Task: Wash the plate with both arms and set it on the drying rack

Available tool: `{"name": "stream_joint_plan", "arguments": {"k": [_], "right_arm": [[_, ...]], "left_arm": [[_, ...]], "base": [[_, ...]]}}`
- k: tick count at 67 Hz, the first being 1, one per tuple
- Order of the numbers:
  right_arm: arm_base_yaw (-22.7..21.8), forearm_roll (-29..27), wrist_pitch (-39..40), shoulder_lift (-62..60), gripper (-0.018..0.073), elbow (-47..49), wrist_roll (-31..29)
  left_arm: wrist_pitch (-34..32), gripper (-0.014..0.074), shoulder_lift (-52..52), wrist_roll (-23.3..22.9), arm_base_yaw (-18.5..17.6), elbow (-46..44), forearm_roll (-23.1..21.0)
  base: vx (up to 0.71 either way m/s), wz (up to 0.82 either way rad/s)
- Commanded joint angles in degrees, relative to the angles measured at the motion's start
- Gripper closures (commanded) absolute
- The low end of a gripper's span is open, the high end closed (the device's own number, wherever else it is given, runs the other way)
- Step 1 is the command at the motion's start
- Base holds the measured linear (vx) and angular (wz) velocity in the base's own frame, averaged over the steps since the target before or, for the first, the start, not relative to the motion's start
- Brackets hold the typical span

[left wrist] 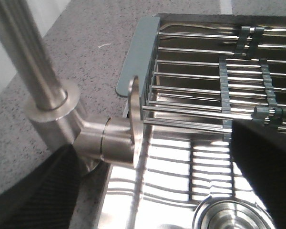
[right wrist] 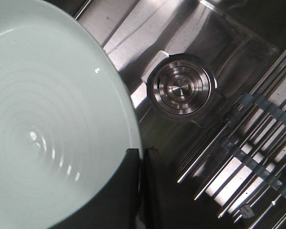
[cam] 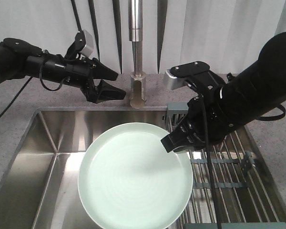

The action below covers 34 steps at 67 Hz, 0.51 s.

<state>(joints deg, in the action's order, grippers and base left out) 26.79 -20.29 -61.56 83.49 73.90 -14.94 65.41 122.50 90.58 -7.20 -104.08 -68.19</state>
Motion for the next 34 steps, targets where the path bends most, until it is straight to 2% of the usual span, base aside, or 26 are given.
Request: {"name": "stream_joint_plan", "arguments": {"k": [1,21,34], "right_arm": [[-0.2,-1.4,1.8,-2.2,0.0561,1.5,-0.6],[-0.2,-1.4,1.9,-2.2,0.0561,1.5,-0.6],[-0.2,-1.4,1.8,-2.2,0.0561,1.5,-0.6]], "left_arm": [[-0.2,-0.0008,-2.2,0.2,-1.9,-3.6,-4.8],[-1.8,0.0004,0.1,0.0,-5.8,-6.7,-4.7],[1.0,0.0004,0.1,-0.1,-6.3,-6.7,-4.7]], "base": [[0.0,0.0],[0.0,0.0],[0.0,0.0]]}}
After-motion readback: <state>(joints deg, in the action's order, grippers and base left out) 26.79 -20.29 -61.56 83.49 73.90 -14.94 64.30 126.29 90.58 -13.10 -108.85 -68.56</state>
